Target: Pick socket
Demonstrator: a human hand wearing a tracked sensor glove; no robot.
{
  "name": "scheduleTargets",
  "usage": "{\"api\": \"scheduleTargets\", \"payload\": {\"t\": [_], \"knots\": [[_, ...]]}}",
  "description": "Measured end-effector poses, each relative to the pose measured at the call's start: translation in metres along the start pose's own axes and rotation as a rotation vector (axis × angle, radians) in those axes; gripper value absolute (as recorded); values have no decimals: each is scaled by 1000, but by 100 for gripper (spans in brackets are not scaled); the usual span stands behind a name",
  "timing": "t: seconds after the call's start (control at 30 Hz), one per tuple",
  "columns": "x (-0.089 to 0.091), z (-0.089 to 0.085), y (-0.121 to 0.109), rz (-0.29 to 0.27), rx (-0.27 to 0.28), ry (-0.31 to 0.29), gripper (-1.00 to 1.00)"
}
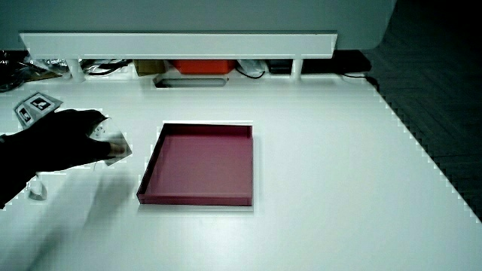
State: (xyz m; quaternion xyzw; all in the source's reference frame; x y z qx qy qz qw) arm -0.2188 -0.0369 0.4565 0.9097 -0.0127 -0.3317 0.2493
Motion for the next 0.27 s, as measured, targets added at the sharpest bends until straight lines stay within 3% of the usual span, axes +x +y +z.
{"api": "scheduleTargets", "payload": {"t": [0.17, 0.2, 0.23, 0.27], "knots": [[39, -6, 5, -6, -44, -52, 100], [43, -9, 8, -46, -42, -59, 100], [50, -10, 10, -72, -30, -30, 100], [56, -12, 12, -98, -45, -52, 100]]}}
